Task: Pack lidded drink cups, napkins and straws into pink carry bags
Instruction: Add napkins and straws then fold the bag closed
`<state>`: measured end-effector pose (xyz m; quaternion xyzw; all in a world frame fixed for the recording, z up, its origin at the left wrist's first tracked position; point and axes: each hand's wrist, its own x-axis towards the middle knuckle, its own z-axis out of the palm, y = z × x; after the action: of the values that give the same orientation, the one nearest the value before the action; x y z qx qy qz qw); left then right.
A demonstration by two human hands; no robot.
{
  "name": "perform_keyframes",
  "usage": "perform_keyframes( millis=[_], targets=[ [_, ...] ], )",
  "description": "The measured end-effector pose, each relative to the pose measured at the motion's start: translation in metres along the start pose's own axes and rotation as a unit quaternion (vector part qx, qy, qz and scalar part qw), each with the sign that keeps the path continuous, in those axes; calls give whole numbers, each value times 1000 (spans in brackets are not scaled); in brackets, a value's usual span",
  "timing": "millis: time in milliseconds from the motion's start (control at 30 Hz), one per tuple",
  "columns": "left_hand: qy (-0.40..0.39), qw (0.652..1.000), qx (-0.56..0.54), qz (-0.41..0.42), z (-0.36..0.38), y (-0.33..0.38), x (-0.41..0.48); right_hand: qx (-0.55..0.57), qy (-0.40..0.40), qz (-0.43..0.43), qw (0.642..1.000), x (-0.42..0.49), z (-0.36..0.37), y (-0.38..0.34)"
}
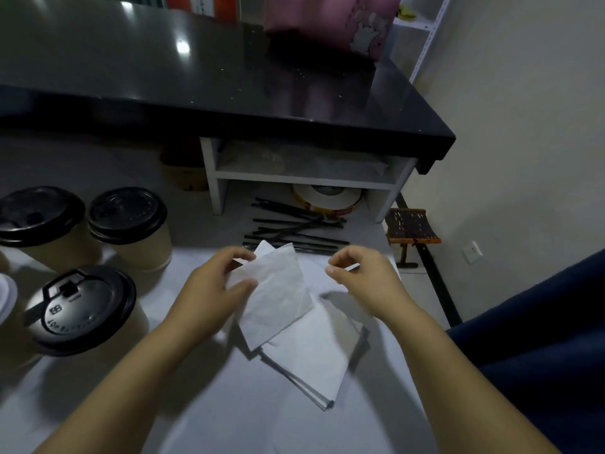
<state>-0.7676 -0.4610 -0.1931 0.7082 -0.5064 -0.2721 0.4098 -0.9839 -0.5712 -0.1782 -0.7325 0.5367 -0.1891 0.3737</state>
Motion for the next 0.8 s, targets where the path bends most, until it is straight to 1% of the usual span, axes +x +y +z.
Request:
perform_keyframes(
  millis=[67, 167, 333, 400, 500, 700, 800],
  targets=[
    [-1, 1000, 23, -22, -4, -4, 7, -102, -2, -35, 994, 21, 5, -3],
    [2, 997, 57, -51, -7, -9, 17, -234, -10, -86, 968, 50, 12, -4],
    [-7, 994, 90, -68, -5, -17, 26, -372, -50, -96, 922, 73, 23, 1],
    [-15, 993, 86, -76, -4, -20, 27, -383, -56, -91, 918, 73, 25, 5],
    [-27, 991, 103, -80, -2, -22, 26, -364, -51, -81, 927, 70, 25, 9],
    [-38, 991, 110, -68, 2, -22, 15, -375, -53, -77, 922, 59, 27, 8],
    [-41, 990, 118, -69, -1, -19, 10, -372, -65, -60, 924, 51, 27, 4]
  ],
)
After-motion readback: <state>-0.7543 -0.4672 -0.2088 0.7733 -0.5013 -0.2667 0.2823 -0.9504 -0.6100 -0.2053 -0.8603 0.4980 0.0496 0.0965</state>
